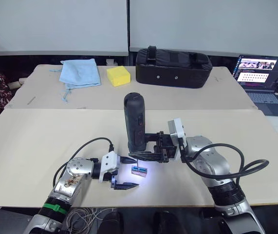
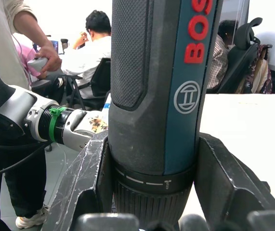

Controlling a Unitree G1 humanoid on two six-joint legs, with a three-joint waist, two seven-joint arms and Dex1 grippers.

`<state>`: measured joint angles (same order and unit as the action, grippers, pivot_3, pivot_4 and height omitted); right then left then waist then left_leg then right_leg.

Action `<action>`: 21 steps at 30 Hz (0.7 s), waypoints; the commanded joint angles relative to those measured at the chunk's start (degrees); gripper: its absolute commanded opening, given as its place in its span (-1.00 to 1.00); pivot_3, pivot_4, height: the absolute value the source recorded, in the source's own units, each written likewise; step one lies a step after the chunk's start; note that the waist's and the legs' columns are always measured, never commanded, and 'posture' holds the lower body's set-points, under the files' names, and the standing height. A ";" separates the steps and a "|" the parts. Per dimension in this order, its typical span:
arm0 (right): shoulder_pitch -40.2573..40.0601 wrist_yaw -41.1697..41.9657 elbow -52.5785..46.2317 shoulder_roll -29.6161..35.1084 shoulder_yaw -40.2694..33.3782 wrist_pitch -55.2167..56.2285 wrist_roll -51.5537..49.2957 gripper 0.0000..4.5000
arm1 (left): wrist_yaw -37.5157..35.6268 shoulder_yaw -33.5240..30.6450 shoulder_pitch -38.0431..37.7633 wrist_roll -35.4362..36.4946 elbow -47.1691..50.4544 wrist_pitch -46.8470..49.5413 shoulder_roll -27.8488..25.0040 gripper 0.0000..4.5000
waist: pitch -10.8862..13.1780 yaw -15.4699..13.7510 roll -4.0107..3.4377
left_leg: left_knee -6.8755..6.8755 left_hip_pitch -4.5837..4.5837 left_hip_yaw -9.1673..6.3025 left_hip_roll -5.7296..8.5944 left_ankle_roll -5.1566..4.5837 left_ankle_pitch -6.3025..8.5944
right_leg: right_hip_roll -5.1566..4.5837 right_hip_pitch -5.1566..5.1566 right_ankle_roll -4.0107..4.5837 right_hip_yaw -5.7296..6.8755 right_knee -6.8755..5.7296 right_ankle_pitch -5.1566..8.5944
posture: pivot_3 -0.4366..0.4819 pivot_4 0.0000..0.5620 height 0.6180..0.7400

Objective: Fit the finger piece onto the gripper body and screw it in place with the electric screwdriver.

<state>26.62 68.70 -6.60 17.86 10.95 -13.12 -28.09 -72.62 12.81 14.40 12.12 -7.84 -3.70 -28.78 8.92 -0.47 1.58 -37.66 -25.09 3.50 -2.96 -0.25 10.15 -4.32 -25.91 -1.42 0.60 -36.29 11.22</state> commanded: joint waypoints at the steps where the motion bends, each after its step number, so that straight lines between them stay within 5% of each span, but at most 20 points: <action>1: 0.29 0.49 -1.46 -0.19 -0.36 1.74 -0.87 -0.14 | -0.01 0.74 -1.29 -0.22 -0.29 0.09 -0.51 0.97 | 0.00 0.00 0.00 | 0.00 0.00 0.00 0.00 0.00 0.00 | 0.00 0.00 0.00 0.00 0.00 0.00 | -0.05 -0.47 1.00; 21: 0.75 0.36 -0.57 -0.19 -0.83 1.90 -0.93 -0.14 | 0.03 0.66 -1.23 -0.25 -0.31 0.13 -0.55 0.97 | 0.00 0.02 0.00 | 0.00 0.00 0.00 0.00 0.00 0.00 | 0.00 0.00 0.00 0.00 0.00 0.00 | -0.05 -0.47 1.00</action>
<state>26.25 68.76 -6.05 18.03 10.98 -13.11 -28.04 -72.52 12.72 14.17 12.14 -7.69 -3.72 -28.78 8.92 -0.45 1.57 -37.66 -25.09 3.50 -2.96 -0.25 10.15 -4.32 -25.90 -1.43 0.60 -36.29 11.23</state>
